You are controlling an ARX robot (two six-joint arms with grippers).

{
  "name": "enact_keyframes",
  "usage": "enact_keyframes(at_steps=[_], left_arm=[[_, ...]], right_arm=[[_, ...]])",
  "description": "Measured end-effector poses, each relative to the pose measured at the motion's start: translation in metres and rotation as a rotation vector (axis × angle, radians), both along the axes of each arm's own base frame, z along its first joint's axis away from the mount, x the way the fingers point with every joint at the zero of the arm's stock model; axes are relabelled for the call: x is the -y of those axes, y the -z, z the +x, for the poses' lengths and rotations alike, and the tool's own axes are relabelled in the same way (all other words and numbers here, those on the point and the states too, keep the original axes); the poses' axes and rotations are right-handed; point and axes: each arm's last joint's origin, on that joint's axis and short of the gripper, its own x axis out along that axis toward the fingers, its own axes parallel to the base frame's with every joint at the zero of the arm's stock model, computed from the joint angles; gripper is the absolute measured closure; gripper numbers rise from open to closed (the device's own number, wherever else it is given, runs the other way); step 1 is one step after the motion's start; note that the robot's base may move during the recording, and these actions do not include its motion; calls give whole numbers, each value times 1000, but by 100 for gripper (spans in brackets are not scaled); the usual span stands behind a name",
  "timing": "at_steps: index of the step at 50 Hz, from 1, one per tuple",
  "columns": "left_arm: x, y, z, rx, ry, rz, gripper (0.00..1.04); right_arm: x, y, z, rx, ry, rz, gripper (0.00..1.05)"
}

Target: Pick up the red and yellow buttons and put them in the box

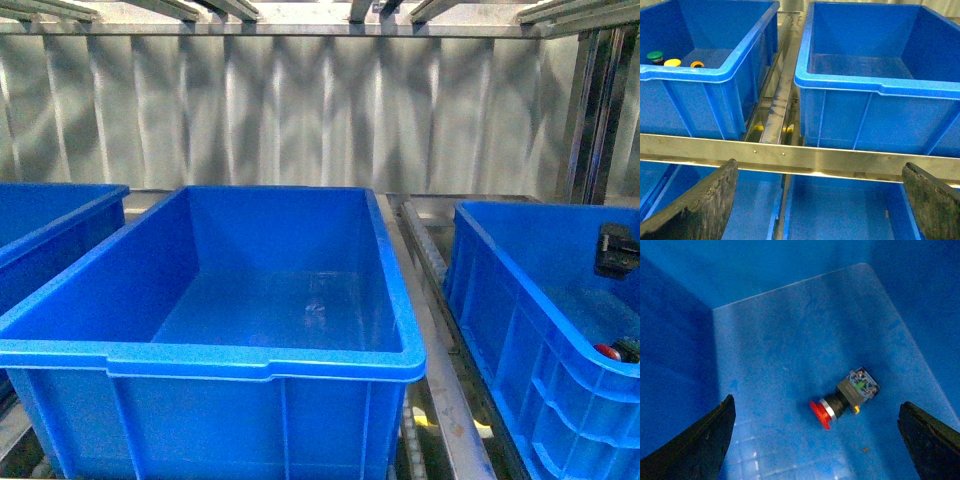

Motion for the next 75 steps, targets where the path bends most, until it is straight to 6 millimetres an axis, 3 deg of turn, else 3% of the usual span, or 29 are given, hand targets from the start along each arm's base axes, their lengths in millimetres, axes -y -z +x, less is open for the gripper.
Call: enact_keyframes(at_steps=[12, 16, 20, 28, 33, 42, 62, 75], left_arm=[[0, 0, 0, 0, 0, 0, 8], [0, 0, 0, 0, -1, 0, 8], [0, 0, 0, 0, 0, 0, 8], [0, 0, 0, 0, 0, 0, 8], [0, 0, 0, 0, 0, 0, 8], [0, 0, 0, 0, 0, 0, 8], [0, 0, 0, 0, 0, 0, 8], [0, 0, 0, 0, 0, 0, 8]], right_arm=[[5, -10, -68, 47, -61, 88, 7], [-8, -16, -95, 247, -236, -91, 21], [-31, -15, -125, 339, -281, -218, 34], [-80, 5, -182, 346, -297, -275, 58], [-101, 23, -207, 333, -316, -277, 74], [-118, 44, -230, 321, -305, -286, 102], [-144, 74, -272, 323, -307, -291, 101], [-155, 82, -287, 327, -314, -291, 101]])
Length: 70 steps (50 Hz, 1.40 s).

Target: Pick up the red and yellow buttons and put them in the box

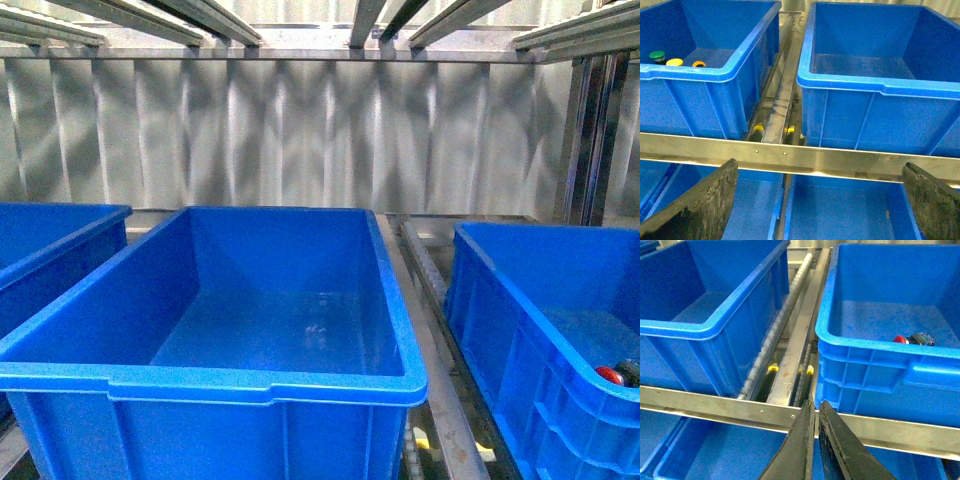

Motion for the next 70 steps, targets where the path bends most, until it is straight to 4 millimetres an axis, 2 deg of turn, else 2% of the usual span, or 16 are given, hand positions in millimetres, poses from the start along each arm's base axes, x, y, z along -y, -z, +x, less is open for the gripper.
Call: enact_keyframes(at_steps=[8, 70], left_arm=[[0, 0, 0, 0, 0, 0, 8], [0, 0, 0, 0, 0, 0, 8]], right_arm=[[0, 6, -6, 6, 0, 0, 101], [0, 6, -40, 25, -1, 0, 101]])
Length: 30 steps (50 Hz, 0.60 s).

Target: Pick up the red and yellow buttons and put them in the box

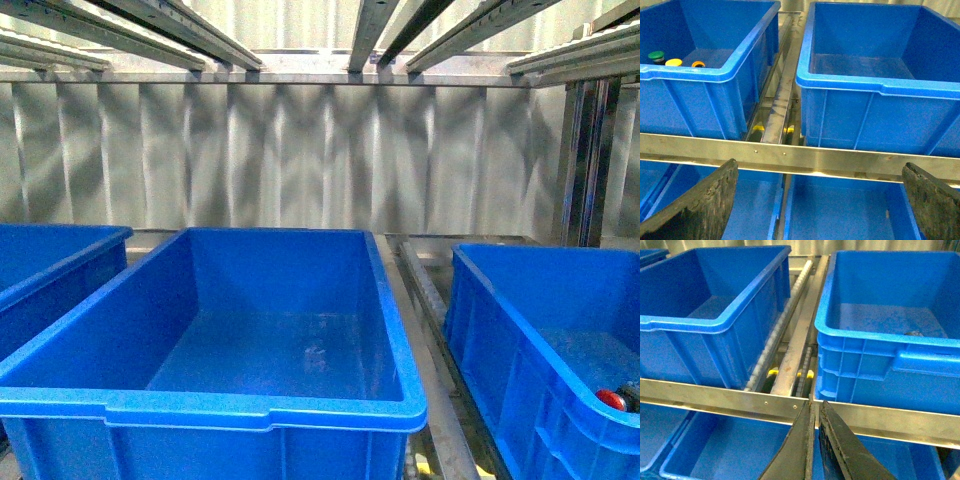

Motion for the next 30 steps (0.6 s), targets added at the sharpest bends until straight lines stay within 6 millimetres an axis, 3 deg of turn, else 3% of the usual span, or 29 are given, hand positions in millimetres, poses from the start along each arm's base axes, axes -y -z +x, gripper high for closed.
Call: enact_keyframes(at_steps=[9, 27, 30], left_arm=[[0, 0, 0, 0, 0, 0, 8], [0, 0, 0, 0, 0, 0, 8], [0, 0, 0, 0, 1, 0, 8]], right_arm=[[0, 0, 0, 1, -1, 0, 101], [0, 0, 0, 1, -1, 0, 40], [0, 0, 0, 1, 0, 0, 25]])
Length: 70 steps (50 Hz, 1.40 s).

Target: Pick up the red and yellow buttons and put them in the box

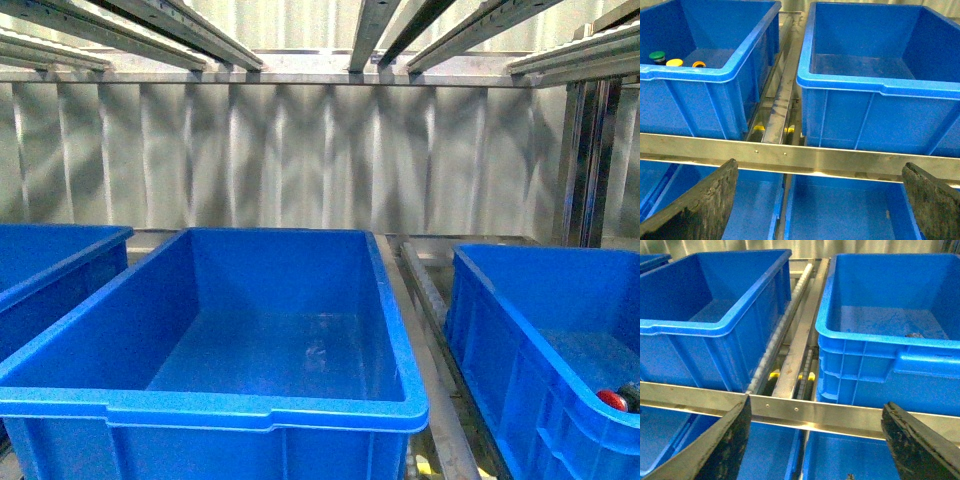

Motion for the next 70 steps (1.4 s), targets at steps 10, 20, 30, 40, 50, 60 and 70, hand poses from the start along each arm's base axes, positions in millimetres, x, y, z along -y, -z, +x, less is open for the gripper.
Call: enact_keyframes(at_steps=[10, 20, 30, 40, 50, 60, 70], left_arm=[[0, 0, 0, 0, 1, 0, 8], [0, 0, 0, 0, 0, 0, 8], [0, 0, 0, 0, -1, 0, 8], [0, 0, 0, 0, -1, 0, 8], [0, 0, 0, 0, -4, 0, 8], [0, 0, 0, 0, -2, 0, 8], [-8, -27, 19, -87, -468, -99, 8]], right_arm=[[0, 0, 0, 0, 2, 0, 7], [0, 0, 0, -1, 1, 0, 7], [0, 0, 0, -1, 0, 0, 7], [0, 0, 0, -1, -3, 0, 7], [0, 0, 0, -2, -6, 0, 7], [0, 0, 0, -2, -6, 0, 7], [0, 0, 0, -2, -5, 0, 7]])
